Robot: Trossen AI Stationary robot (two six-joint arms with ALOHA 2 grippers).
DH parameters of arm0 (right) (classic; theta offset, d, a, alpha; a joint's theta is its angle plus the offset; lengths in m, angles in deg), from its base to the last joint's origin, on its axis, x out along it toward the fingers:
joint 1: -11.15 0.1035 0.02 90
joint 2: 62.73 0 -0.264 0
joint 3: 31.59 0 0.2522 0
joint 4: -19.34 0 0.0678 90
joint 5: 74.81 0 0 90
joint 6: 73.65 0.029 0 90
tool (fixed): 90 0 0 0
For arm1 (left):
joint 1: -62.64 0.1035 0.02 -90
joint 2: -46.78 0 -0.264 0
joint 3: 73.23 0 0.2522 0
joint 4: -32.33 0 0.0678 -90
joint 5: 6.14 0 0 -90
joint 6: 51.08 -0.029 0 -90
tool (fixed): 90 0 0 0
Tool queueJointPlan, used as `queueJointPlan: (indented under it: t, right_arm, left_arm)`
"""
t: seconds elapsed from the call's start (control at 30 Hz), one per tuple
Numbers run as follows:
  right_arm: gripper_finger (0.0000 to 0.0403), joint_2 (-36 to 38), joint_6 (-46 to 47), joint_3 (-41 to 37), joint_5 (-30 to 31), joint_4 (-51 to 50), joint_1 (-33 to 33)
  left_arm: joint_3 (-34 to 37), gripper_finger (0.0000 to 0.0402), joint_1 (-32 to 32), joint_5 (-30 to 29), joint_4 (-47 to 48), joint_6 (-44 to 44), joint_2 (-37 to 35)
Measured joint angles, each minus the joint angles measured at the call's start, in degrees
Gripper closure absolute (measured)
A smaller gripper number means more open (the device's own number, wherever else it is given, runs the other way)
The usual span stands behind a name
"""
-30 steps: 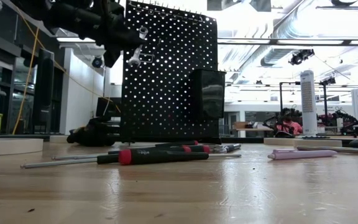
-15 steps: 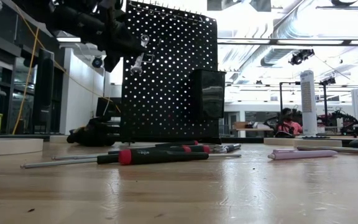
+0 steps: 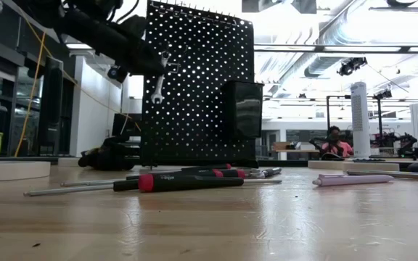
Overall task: Hang tools onto peg board
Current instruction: Hang the silver wrench on the peg board
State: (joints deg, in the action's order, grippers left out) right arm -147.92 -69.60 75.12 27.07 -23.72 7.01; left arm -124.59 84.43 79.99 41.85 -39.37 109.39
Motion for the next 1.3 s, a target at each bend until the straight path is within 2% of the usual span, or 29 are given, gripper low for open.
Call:
queueJointPlan:
  t: [0.17,0.33,0.67,0.87,0.93,1.03,1.13,1.23,1.3]
  right_arm:
    - [0.0258,0.0,0.78,0.0,0.0,0.0,0.0]
    - [0.0258,0.0,1.05,0.0,0.0,0.0,0.0]
    - [0.0258,0.0,0.9,0.0,0.0,0.0,0.0]
    - [0.0258,0.0,0.85,0.0,0.0,-0.04,0.0]
    - [0.0258,0.0,0.85,0.0,0.0,-0.32,0.0]
    - [0.0258,0.01,0.85,0.0,0.0,-1.84,0.0]
    - [0.0258,0.19,0.25,0.0,-0.02,-3.34,0.02]
    - [0.0258,0.67,0.46,0.0,-0.33,-5.43,0.0]
    - [0.0258,1.23,3.02,0.0,-2.66,-8.57,0.02]
  left_arm:
    - [0.0,0.0367,1.46,-2.76,-0.54,-3.42,-0.02]
    - [0.0,0.0356,3.03,-2.96,-0.75,-4.03,-0.02]
    - [0.0,0.0249,4.31,-3.07,2.63,-4.86,-4.6]
    - [0.0,0.0203,4.46,-2.67,13.09,-2.44,-11.53]
    - [0.0,0.0195,3.73,-0.16,16.7,0.84,-14.22]
    - [-0.02,0.0191,0.36,4.45,23.35,5.67,-17.09]
    - [-0.01,0.0193,-6.52,7.26,30.48,8.95,-17.3]
    - [0.02,0.0197,-15.25,7.09,32.4,10.98,-15.1]
    - [0.02,0.0197,-20.61,4.65,31.23,11.16,-12.65]
